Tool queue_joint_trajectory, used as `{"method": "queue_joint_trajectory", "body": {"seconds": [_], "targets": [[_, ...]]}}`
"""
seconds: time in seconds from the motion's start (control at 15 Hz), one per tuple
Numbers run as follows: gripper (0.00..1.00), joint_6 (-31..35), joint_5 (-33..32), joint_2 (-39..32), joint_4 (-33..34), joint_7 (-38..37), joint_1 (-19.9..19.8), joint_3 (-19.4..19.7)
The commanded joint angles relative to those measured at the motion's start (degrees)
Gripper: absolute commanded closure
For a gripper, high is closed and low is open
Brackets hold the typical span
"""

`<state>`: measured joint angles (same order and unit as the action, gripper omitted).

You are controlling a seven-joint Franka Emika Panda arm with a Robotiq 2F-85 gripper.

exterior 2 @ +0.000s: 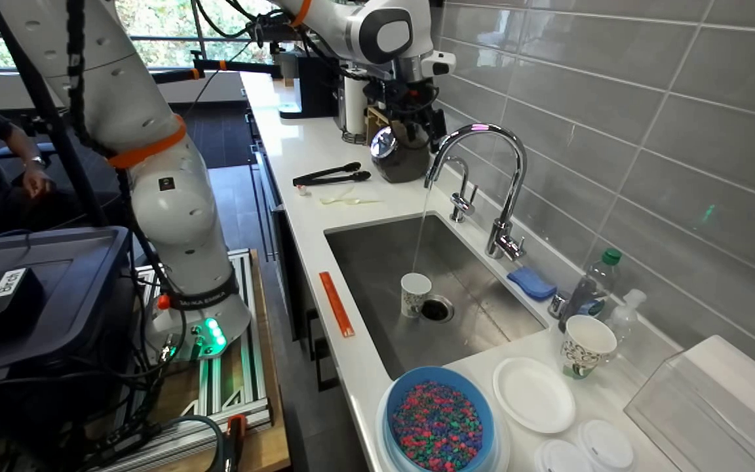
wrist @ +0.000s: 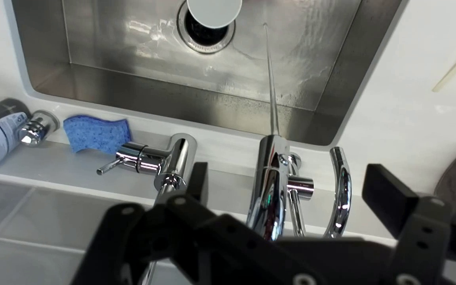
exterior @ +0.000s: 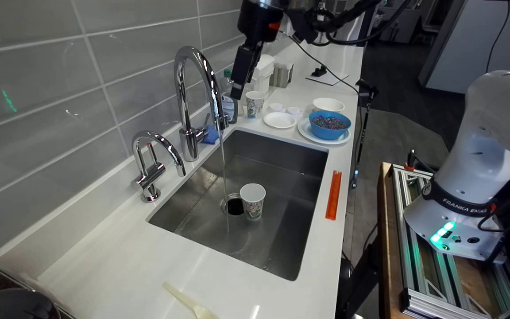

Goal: Turn the tap faucet to the left

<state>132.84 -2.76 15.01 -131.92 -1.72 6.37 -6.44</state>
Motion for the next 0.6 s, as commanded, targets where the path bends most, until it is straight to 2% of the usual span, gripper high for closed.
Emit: {"method": "queue_joint_trajectory", "body": {"seconds": [0.0, 0.27, 0.33, 0.53], "targets": [[0.00, -6.33, 1.96, 1.15, 1.01, 5.11, 0.25, 1.52], [0.00, -8.05, 1.35, 0.77, 1.31, 8.73, -0.08, 2.51], [0.00, -6.75, 0.75, 0.80, 1.24, 6.14, -0.22, 1.76], [0.00, -6.75, 0.74, 0.77, 1.25, 6.34, -0.29, 1.82]]}}
